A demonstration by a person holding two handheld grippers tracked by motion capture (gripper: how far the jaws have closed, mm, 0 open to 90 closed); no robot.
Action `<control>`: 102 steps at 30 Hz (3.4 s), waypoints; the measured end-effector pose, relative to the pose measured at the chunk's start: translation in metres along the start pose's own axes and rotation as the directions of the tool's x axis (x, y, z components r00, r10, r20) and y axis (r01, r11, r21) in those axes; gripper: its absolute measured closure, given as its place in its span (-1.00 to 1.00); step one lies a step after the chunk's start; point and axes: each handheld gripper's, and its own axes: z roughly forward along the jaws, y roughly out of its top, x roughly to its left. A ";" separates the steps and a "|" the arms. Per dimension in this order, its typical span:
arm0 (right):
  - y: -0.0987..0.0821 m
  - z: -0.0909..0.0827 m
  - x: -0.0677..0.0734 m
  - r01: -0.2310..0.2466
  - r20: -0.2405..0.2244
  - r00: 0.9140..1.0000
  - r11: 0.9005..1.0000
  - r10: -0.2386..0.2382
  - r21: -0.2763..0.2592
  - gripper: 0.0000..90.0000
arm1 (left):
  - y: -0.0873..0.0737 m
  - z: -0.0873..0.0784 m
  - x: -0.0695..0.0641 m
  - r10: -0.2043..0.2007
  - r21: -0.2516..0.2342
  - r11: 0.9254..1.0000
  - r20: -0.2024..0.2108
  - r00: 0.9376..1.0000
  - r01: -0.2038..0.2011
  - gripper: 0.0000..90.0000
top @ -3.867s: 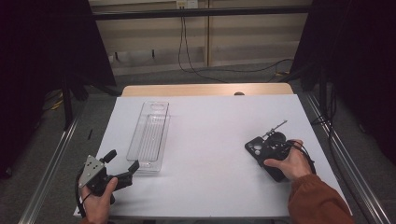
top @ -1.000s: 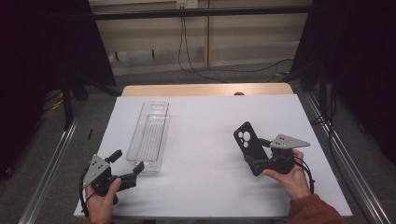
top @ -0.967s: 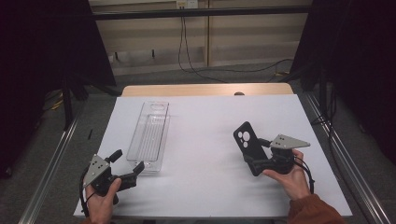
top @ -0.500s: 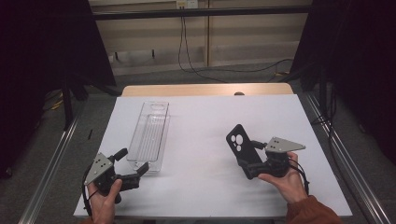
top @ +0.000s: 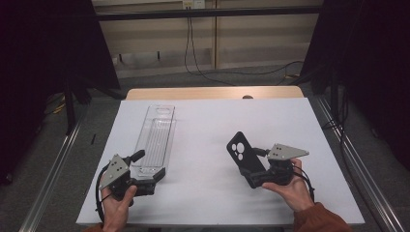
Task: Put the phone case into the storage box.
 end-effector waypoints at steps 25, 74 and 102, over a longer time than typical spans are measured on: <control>0.017 0.016 0.011 0.039 -0.068 0.997 0.999 -0.038 0.009 -0.68 | 0.014 0.061 -0.021 -0.002 0.082 0.996 0.235 0.972 -0.018 -0.88; 0.022 0.038 0.019 0.058 -0.242 0.968 0.998 -0.061 -0.022 -0.69 | 0.047 0.121 -0.029 0.092 0.076 0.986 0.482 0.871 -0.146 -0.94; 0.019 0.040 0.024 0.091 -0.366 0.927 0.996 -0.076 0.025 -0.68 | 0.044 0.127 -0.028 0.098 0.088 0.975 0.661 0.744 -0.206 -0.94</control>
